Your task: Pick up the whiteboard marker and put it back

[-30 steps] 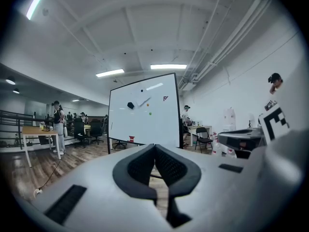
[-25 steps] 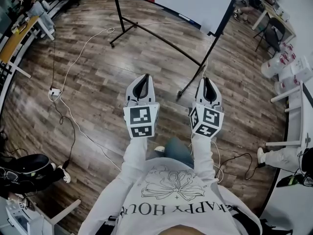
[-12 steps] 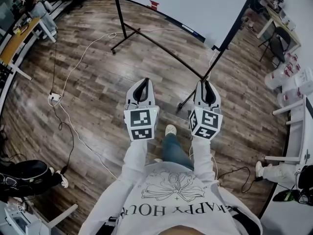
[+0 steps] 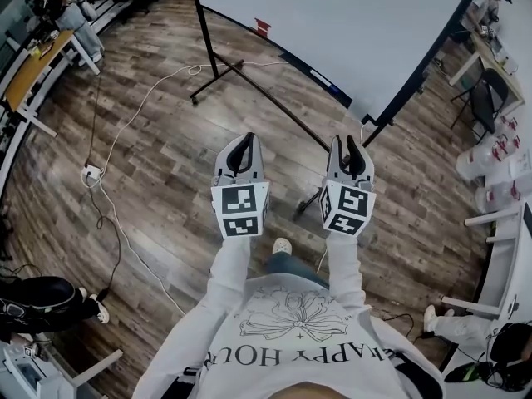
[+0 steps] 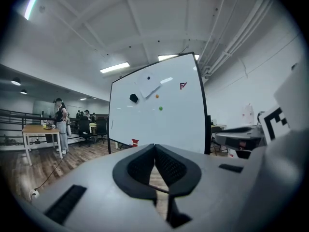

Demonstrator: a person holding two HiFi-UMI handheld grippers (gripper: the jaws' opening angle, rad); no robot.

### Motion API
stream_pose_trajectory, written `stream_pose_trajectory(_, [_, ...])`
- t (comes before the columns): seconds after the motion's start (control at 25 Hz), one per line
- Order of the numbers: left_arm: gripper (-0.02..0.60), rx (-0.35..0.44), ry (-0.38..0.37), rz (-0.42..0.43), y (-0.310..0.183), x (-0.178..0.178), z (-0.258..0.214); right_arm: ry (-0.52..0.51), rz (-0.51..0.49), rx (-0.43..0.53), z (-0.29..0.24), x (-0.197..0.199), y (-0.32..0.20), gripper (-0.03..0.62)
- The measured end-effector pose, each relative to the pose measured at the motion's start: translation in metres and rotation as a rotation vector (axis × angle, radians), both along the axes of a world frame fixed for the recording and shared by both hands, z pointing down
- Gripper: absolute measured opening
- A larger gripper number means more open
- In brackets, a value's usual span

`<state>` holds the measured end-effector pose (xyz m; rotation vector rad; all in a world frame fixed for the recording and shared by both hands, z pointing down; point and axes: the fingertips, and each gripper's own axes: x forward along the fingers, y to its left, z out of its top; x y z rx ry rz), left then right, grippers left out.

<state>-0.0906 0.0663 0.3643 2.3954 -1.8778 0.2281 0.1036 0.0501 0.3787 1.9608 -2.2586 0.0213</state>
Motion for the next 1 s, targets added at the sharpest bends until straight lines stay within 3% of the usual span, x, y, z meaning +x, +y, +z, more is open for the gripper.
stream_pose_trajectory(0.24, [0.006,-0.010,-0.004,-0.009,-0.056,0.024,0.004,0.013,-0.024,-0.024,0.009,0.018,-0.060,0.094])
stream_pose_trajectory(0.56, [0.006,-0.059,-0.009,-0.018,-0.115,0.030,0.025,0.019,-0.035,-0.076,0.033,0.025,-0.118,0.094])
stream_pose_trajectory(1.0, [0.006,-0.057,0.000,0.048,-0.238,0.028,0.038,0.034,0.006,-0.094,0.049,0.018,-0.233,0.094])
